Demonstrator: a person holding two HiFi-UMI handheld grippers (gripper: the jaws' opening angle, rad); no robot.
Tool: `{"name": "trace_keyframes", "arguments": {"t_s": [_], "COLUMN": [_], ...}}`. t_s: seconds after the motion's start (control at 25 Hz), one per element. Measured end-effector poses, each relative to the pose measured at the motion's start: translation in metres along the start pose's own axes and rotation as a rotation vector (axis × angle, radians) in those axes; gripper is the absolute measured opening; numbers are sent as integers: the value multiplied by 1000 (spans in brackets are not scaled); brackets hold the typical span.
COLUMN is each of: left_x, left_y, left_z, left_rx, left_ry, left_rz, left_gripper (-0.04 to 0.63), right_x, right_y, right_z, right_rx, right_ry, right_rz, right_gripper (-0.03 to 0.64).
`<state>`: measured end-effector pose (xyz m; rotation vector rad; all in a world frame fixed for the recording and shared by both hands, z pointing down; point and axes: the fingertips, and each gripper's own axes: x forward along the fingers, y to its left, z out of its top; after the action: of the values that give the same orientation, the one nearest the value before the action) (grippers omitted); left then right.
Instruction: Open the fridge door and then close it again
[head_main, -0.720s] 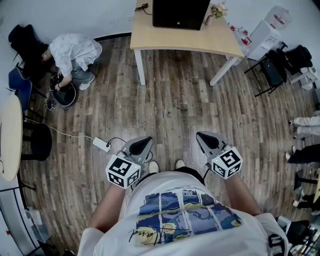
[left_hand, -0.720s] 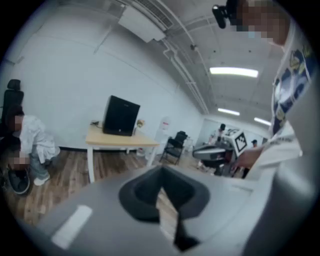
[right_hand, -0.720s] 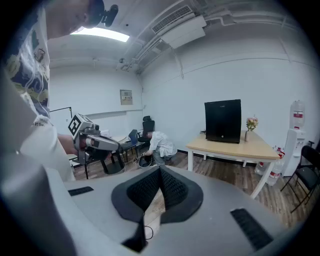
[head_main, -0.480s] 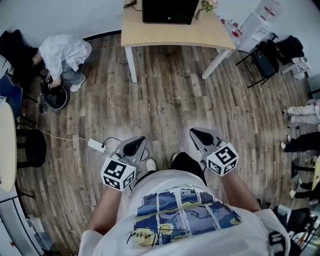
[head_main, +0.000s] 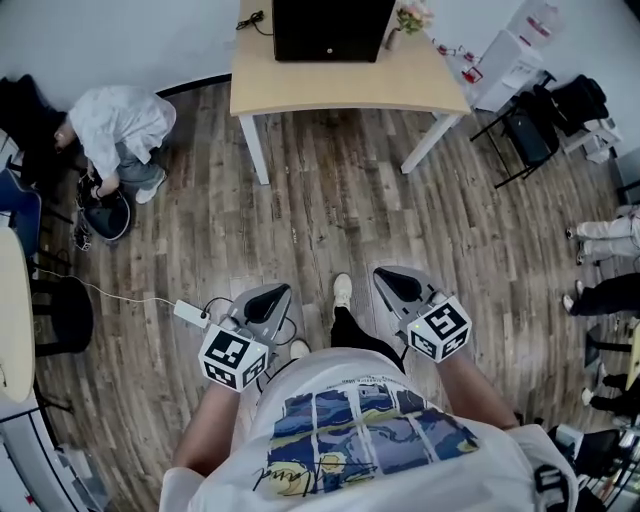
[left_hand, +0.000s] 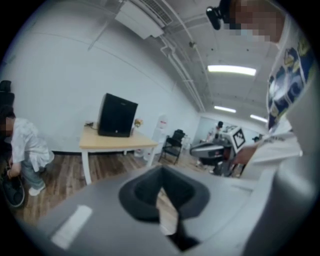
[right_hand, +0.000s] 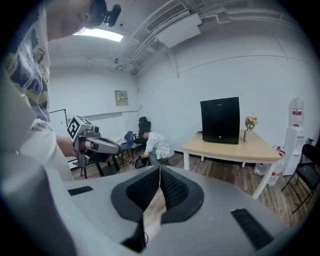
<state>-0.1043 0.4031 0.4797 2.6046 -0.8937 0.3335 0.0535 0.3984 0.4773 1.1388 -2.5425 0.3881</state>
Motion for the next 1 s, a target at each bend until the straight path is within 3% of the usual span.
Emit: {"name": "trace_keyframes", "arguments": {"t_s": [0.2, 0.44, 0.64, 1.0], "left_x": [61, 150, 209, 263], "left_y": [22, 47, 57, 108], "left_z": [40, 88, 127, 167], "left_rx": [-45, 15, 26, 22], "left_ry": [-8, 38, 20, 6], "left_rz": [20, 72, 76, 43], "left_gripper": [9, 9, 9, 9], "right_x": [33, 56, 65, 114], "right_y": [-70, -163, -231, -297], "right_z": [27, 55, 61, 97], "right_rx": [2, 3, 4, 10], "right_ry": [-42, -73, -69, -81], "right_rz": [51, 97, 112, 106], "right_gripper": [17, 17, 17, 17]}}
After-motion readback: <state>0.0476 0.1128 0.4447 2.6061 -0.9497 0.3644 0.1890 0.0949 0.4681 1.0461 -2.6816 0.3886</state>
